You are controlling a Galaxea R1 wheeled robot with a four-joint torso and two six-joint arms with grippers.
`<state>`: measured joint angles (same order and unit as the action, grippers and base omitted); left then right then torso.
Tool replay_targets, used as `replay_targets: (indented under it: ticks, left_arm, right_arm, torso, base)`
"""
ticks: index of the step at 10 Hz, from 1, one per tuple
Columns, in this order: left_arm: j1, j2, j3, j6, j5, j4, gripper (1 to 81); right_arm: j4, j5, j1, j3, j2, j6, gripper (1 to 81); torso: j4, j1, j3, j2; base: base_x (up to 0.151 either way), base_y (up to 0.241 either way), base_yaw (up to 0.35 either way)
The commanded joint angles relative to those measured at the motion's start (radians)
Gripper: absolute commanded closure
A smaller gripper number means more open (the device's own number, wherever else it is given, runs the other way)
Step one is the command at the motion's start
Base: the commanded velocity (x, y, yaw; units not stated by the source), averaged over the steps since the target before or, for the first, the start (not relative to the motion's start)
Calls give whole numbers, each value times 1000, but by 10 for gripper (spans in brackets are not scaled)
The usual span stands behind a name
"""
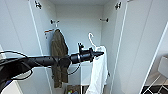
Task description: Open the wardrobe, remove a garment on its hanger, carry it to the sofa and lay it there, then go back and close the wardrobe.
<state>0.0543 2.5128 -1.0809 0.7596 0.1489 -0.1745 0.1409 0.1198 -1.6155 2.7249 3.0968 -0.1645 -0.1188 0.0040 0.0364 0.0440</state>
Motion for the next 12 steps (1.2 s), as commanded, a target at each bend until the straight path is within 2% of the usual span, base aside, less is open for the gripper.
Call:
replay_targets:
  ticks: [1, 9, 12]
  left_arm:
    - [-153, -9, 16, -16, 49, 46, 811]
    - [-118, -18, 29, -14, 49, 73, 811]
    - [-101, -21, 33, -14, 49, 73, 811]
  right_arm:
    - [5, -51, 33, -7, 15, 5, 10]
    - [3, -51, 32, -7, 13, 5, 10]
    - [3, -51, 30, -7, 13, 5, 10]
  torso:
    - [0, 0, 0, 0]
    - [0, -2, 0, 1]
    - [0, -4, -1, 1]
  base:
    - [-116, 0, 0]
    - [-109, 0, 0]
    - [0, 0, 0]
